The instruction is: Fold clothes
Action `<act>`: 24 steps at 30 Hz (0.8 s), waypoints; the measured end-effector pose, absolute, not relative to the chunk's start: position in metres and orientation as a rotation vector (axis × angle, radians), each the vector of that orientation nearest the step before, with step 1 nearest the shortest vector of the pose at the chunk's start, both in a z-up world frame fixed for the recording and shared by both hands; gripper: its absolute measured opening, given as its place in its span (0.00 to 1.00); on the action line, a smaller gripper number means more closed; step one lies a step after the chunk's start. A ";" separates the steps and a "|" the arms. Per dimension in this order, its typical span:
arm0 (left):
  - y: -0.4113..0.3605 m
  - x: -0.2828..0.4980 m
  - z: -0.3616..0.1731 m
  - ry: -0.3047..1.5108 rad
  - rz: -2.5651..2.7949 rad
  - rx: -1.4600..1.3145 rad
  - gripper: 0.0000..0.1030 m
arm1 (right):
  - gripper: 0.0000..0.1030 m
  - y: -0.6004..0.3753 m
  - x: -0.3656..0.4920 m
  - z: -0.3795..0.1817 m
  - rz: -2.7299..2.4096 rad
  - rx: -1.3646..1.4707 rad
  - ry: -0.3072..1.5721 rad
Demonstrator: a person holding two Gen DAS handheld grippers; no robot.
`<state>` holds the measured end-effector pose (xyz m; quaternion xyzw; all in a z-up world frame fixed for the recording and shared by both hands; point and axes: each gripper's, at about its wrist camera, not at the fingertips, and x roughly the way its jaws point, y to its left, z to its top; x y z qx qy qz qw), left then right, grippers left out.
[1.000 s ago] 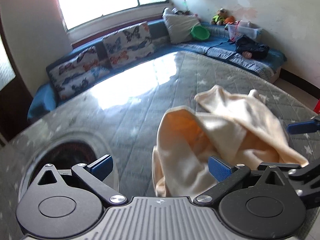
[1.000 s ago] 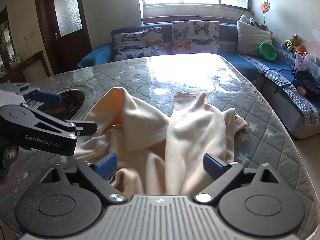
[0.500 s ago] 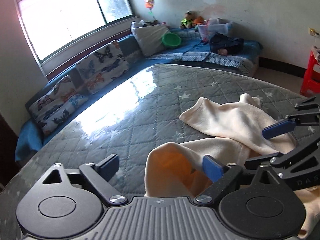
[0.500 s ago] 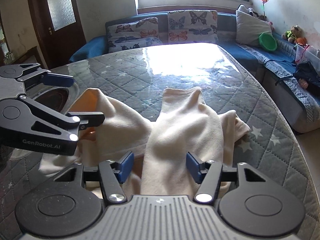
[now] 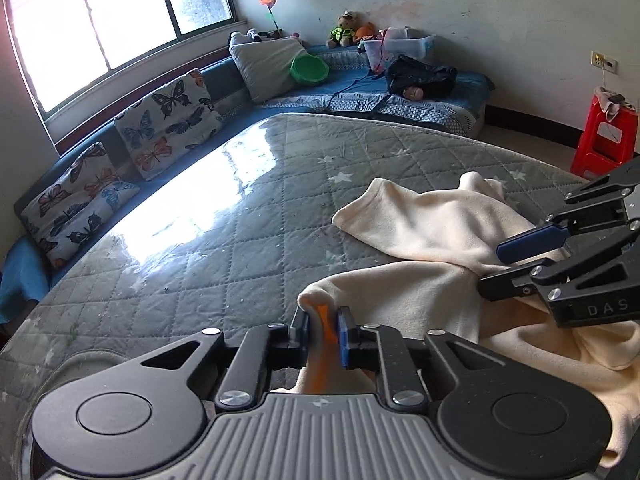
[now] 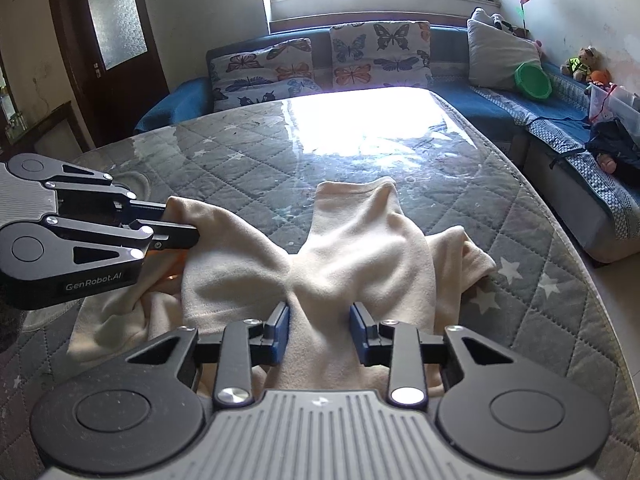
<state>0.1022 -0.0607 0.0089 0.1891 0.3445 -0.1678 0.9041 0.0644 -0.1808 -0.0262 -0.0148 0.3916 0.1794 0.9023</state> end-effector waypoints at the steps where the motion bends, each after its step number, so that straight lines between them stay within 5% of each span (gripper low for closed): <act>1: -0.061 0.102 0.009 0.709 -0.343 0.396 0.28 | 0.29 -0.181 0.064 -0.026 0.369 -0.033 0.808; 3: -0.060 0.102 0.009 0.702 -0.334 0.402 0.48 | 0.24 -0.180 0.065 -0.025 0.372 -0.039 0.805; 10: -0.055 0.109 0.006 0.725 -0.335 0.383 0.53 | 0.14 -0.182 0.064 -0.022 0.376 -0.049 0.785; 11: -0.054 0.111 0.004 0.734 -0.341 0.375 0.46 | 0.12 -0.182 0.063 -0.021 0.375 -0.048 0.780; 12: -0.053 0.112 0.003 0.745 -0.348 0.363 0.29 | 0.09 -0.183 0.062 -0.020 0.374 -0.048 0.774; 15: -0.050 0.114 0.002 0.762 -0.361 0.326 0.13 | 0.07 -0.188 0.060 -0.015 0.362 -0.045 0.754; 24: -0.028 0.095 0.021 0.696 -0.305 0.245 0.08 | 0.04 -0.219 0.045 0.003 0.286 0.008 0.677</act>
